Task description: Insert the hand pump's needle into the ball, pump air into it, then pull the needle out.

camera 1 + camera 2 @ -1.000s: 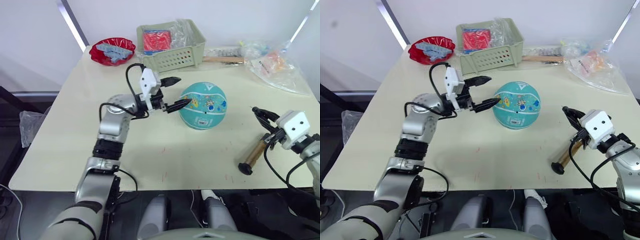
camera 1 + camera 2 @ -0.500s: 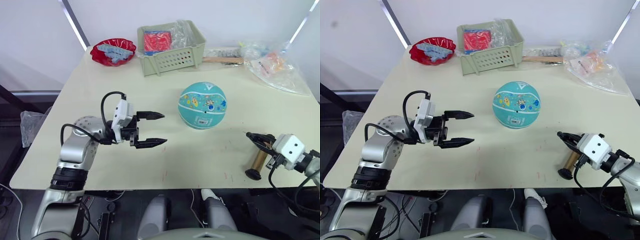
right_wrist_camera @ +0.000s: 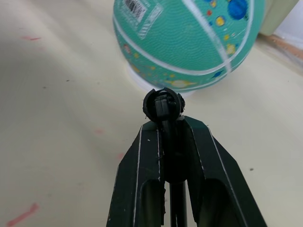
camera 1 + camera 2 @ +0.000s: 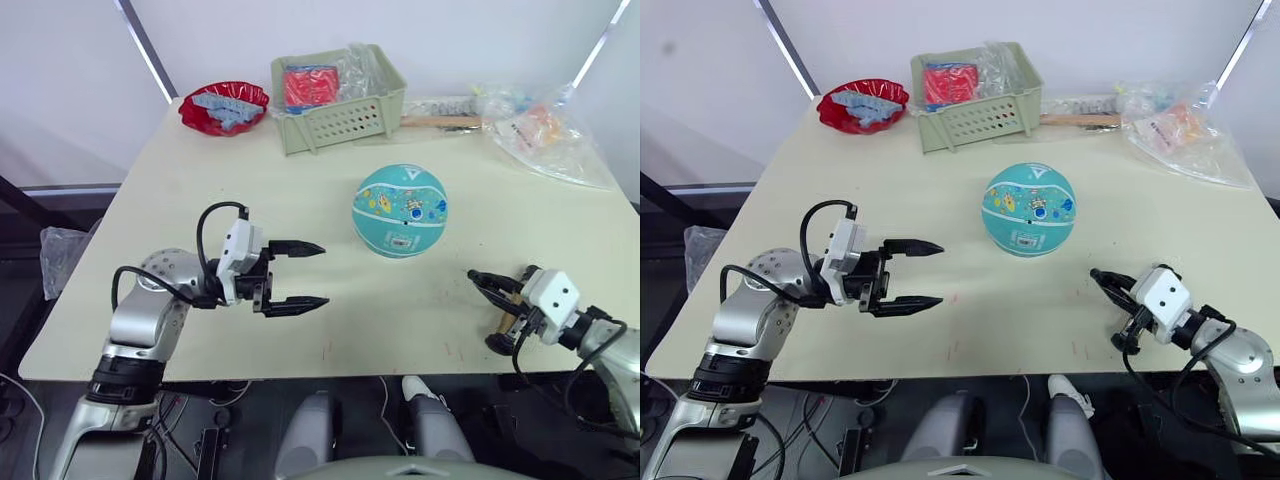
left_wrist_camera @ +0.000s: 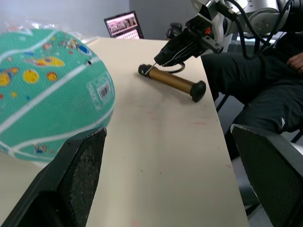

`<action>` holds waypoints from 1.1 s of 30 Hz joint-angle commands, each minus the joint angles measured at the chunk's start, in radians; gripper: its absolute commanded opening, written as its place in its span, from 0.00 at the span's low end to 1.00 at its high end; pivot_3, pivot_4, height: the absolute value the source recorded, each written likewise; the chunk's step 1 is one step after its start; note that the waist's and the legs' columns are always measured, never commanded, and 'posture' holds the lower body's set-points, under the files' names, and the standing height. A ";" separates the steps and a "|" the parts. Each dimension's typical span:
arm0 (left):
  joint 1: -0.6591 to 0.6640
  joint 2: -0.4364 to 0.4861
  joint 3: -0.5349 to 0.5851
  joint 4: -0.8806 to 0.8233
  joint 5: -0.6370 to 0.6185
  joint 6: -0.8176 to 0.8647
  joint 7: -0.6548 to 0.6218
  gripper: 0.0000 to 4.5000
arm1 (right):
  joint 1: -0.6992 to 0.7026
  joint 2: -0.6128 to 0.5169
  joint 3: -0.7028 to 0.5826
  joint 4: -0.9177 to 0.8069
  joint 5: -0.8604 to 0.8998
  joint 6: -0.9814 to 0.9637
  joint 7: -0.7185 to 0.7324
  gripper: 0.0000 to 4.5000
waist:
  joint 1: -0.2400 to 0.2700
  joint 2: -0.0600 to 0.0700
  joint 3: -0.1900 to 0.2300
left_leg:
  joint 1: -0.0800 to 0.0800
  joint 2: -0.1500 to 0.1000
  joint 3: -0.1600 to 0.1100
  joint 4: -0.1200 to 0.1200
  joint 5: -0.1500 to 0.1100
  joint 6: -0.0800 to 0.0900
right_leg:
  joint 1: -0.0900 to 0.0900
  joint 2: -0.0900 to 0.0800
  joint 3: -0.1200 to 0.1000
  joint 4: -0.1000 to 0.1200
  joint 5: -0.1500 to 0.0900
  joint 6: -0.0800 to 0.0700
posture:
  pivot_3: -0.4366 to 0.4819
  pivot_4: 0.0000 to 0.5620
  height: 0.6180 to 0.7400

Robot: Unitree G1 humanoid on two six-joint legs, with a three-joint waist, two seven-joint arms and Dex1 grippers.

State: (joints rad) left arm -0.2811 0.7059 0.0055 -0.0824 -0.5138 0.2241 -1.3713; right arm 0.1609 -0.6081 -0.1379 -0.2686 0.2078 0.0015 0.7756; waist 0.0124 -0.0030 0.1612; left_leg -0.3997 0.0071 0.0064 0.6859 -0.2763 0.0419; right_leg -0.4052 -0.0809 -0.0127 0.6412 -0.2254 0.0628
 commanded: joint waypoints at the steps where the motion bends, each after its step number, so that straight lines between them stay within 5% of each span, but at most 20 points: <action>1: 0.010 0.020 0.036 -0.026 -0.010 -0.029 -0.008 1.00 | -0.015 0.032 0.022 -0.050 0.011 0.035 -0.038 0.01 | 0.000 0.000 0.000 | 0.001 0.001 0.001 0.000 0.000 0.000 | 0.000 0.001 0.001 0.000 0.000 0.000 | 0.48 0.27 0.98; 15: 0.014 0.023 0.046 -0.026 -0.018 -0.029 -0.006 1.00 | -0.175 0.195 0.136 -0.108 0.032 0.131 -0.159 0.01 | -0.001 -0.002 0.001 | 0.002 0.003 0.007 0.000 0.000 0.000 | -0.002 0.003 0.006 0.001 0.000 0.000 | 0.48 0.27 0.98; 32: 0.041 0.012 0.042 -0.002 -0.005 -0.070 -0.003 1.00 | -0.333 0.110 0.294 -0.032 -0.070 0.151 -0.055 0.01 | -0.001 -0.003 0.002 | 0.001 0.004 0.010 -0.001 0.000 0.000 | -0.004 0.004 0.008 0.002 0.000 0.000 | 0.48 0.27 0.98; 33: 0.043 0.011 0.041 -0.002 -0.006 -0.071 -0.001 1.00 | -0.340 0.096 0.301 -0.018 -0.078 0.138 -0.039 0.12 | -0.001 -0.003 0.002 | 0.001 0.004 0.010 -0.001 0.000 0.000 | -0.004 0.004 0.008 0.002 0.000 0.000 | 0.48 0.27 0.98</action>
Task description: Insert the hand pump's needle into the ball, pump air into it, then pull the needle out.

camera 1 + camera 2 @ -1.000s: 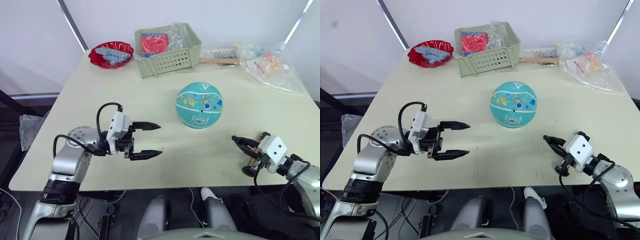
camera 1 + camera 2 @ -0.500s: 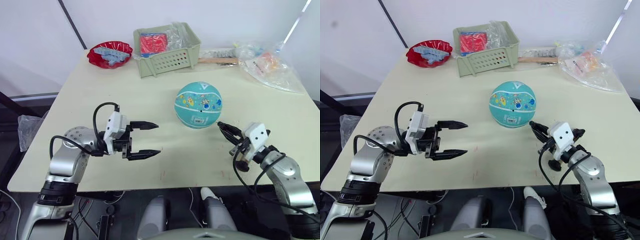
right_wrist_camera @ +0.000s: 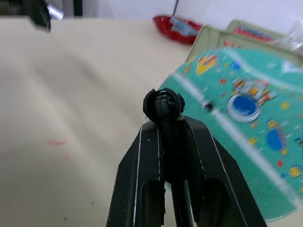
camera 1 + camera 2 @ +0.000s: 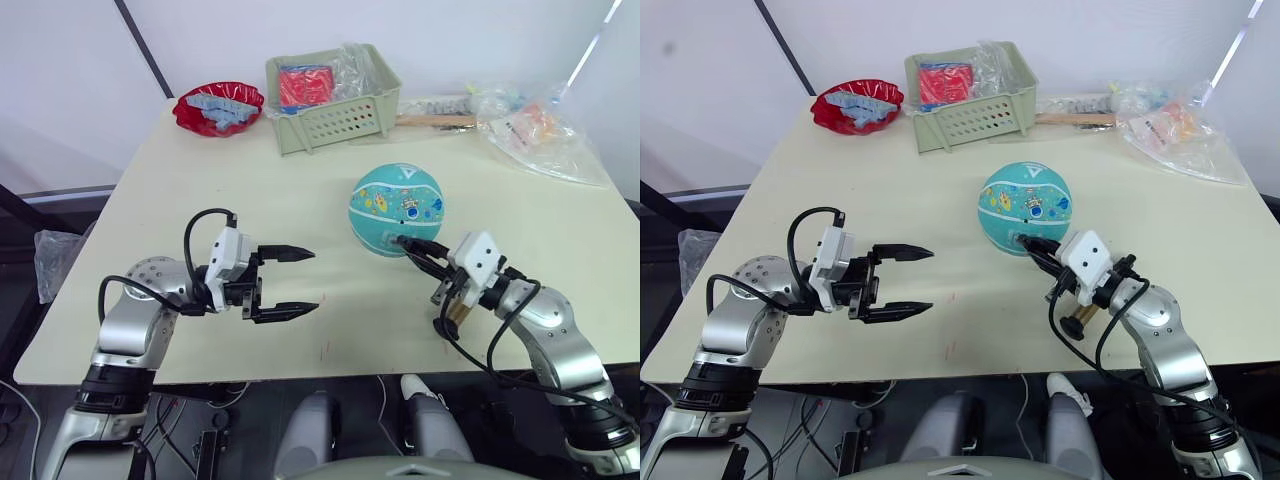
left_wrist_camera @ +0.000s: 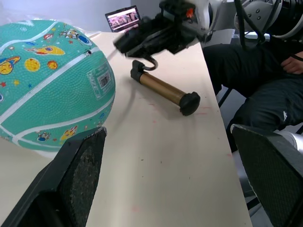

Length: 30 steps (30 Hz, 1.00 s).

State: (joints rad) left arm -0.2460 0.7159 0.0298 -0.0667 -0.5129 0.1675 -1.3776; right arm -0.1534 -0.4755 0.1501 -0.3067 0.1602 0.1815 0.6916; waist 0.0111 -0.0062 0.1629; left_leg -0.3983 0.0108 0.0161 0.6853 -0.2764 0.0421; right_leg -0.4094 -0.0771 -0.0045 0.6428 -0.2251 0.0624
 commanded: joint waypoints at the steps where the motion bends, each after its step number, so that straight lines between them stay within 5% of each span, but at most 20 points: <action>1: 0.009 0.000 0.018 -0.016 -0.006 -0.018 0.005 1.00 | -0.038 -0.046 0.010 0.025 -0.031 -0.050 0.055 0.24 | -0.001 0.000 0.000 | 0.000 0.000 0.000 0.000 0.000 0.000 | 0.000 0.000 0.000 0.000 0.000 0.000 | 0.48 0.27 0.98; 8: 0.014 0.002 0.020 -0.003 -0.005 -0.029 0.007 1.00 | -0.064 -0.097 -0.025 0.007 0.026 -0.037 0.124 0.99 | 0.000 -0.001 0.000 | 0.000 0.001 0.000 0.000 0.000 0.000 | 0.000 0.001 0.001 0.000 0.001 0.002 | 0.48 0.27 0.98; 18: 0.008 -0.001 0.014 0.019 0.000 -0.047 0.002 1.00 | -0.026 -0.300 -0.085 -0.172 0.187 0.194 0.276 0.99 | 0.001 -0.002 0.001 | -0.001 0.001 0.001 0.000 0.000 0.000 | -0.001 0.000 0.001 0.000 0.002 0.003 | 0.48 0.27 0.98; 30: 0.015 -0.005 0.022 0.052 0.009 -0.082 0.010 1.00 | 0.148 -0.245 -0.280 -0.125 0.248 0.080 0.241 0.99 | 0.002 -0.004 0.002 | -0.001 0.001 0.001 0.000 0.000 0.000 | -0.001 0.000 0.001 0.000 0.002 0.003 | 0.48 0.27 0.98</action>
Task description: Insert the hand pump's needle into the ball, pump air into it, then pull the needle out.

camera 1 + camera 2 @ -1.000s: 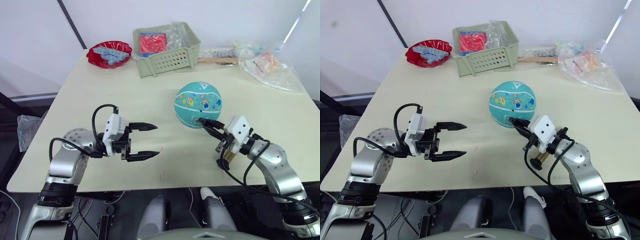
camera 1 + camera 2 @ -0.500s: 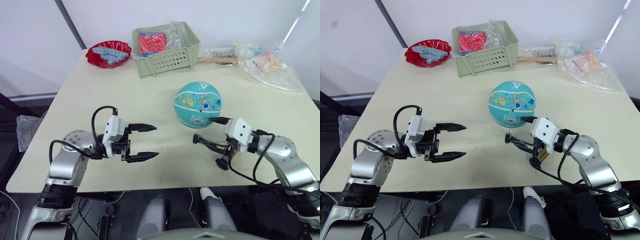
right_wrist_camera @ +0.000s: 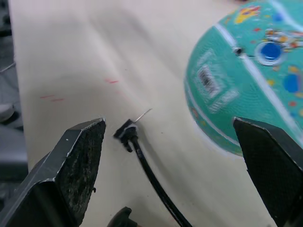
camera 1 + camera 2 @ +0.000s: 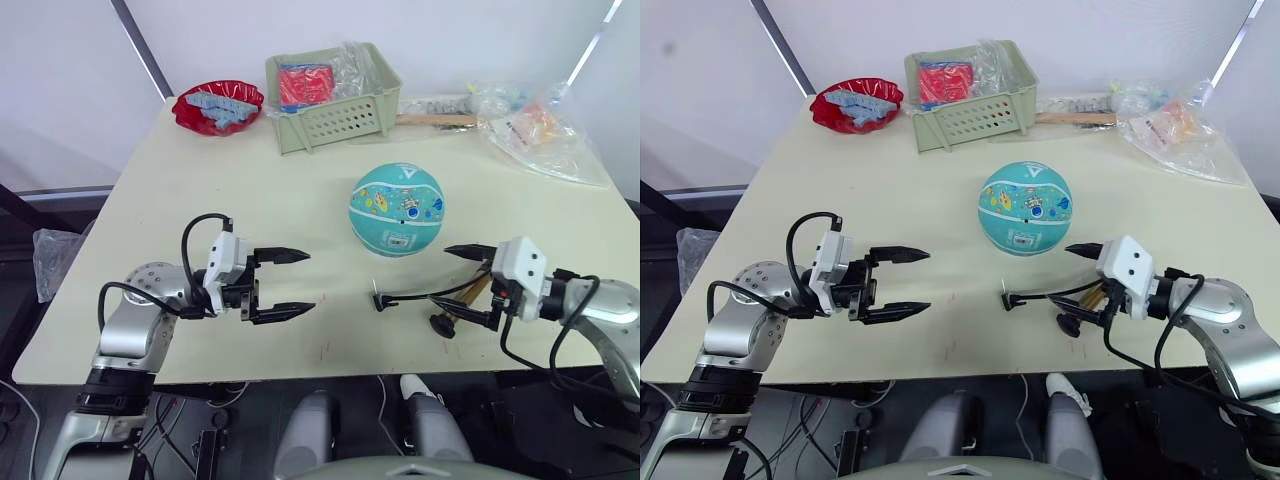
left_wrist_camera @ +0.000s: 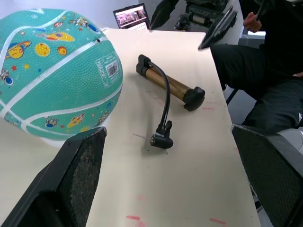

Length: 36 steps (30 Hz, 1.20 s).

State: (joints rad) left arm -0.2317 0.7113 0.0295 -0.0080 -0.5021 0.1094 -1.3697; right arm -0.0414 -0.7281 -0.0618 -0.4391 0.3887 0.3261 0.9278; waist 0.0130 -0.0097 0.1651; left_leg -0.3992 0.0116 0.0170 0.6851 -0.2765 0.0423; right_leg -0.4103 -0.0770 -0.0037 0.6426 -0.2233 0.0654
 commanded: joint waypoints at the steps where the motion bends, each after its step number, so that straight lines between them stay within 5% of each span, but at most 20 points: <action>1: 0.005 -0.001 0.026 -0.004 -0.001 -0.028 0.005 1.00 | 0.064 0.021 -0.098 0.021 0.030 -0.081 -0.002 0.99 | 0.000 0.000 0.000 | 0.000 0.000 0.000 0.000 0.000 0.000 | 0.000 0.000 0.000 0.000 0.000 0.000 | 0.48 0.27 0.98; 17: 0.074 -0.002 0.094 0.138 0.051 -0.104 0.112 1.00 | 0.316 0.110 -0.417 0.351 0.134 -0.368 0.092 0.99 | -0.002 0.000 0.000 | 0.002 0.002 0.002 0.000 0.000 0.000 | 0.000 0.001 0.001 0.000 0.000 -0.002 | 0.48 0.27 0.98; 36: 0.219 0.001 0.178 0.261 0.143 -0.186 0.242 1.00 | 0.299 0.036 -0.519 0.689 0.190 -0.459 0.328 0.99 | -0.001 0.000 0.000 | 0.003 0.009 0.004 0.000 0.000 0.000 | 0.000 0.003 0.002 0.000 0.000 -0.006 | 0.48 0.27 0.98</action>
State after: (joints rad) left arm -0.0140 0.7092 0.1877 0.2594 -0.3672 -0.0460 -1.1378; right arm 0.2600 -0.6783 -0.5574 0.2477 0.5624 -0.1141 1.2424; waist 0.0123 -0.0098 0.1651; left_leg -0.3961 0.0206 0.0215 0.6849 -0.2766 0.0421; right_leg -0.4103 -0.0742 -0.0015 0.6427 -0.2236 0.0598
